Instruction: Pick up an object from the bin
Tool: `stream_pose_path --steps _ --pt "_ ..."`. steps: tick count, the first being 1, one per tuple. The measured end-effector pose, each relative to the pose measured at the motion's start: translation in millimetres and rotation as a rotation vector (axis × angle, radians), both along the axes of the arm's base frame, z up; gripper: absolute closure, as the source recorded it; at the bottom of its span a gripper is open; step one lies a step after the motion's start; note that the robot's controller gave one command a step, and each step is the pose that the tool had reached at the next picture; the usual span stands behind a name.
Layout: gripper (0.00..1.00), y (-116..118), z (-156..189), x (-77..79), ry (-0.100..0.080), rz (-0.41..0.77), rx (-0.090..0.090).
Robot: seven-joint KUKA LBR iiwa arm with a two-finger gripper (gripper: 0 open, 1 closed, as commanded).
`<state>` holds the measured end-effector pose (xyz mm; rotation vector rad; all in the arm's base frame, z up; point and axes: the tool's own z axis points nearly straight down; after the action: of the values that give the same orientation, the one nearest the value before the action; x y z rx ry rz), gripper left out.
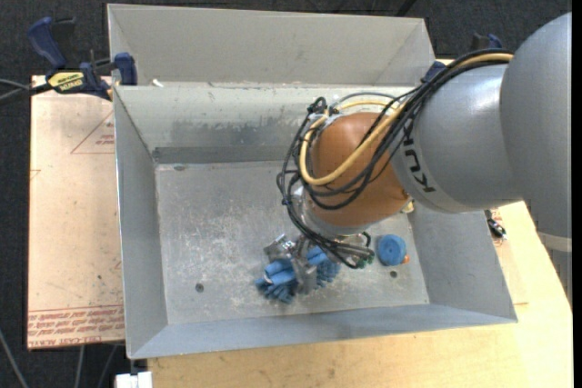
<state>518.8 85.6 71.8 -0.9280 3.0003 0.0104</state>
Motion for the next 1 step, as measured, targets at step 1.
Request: stream_pose_path --steps 1 --pt "1.00 5.8 123.4 27.6 -0.003 0.060 0.002"
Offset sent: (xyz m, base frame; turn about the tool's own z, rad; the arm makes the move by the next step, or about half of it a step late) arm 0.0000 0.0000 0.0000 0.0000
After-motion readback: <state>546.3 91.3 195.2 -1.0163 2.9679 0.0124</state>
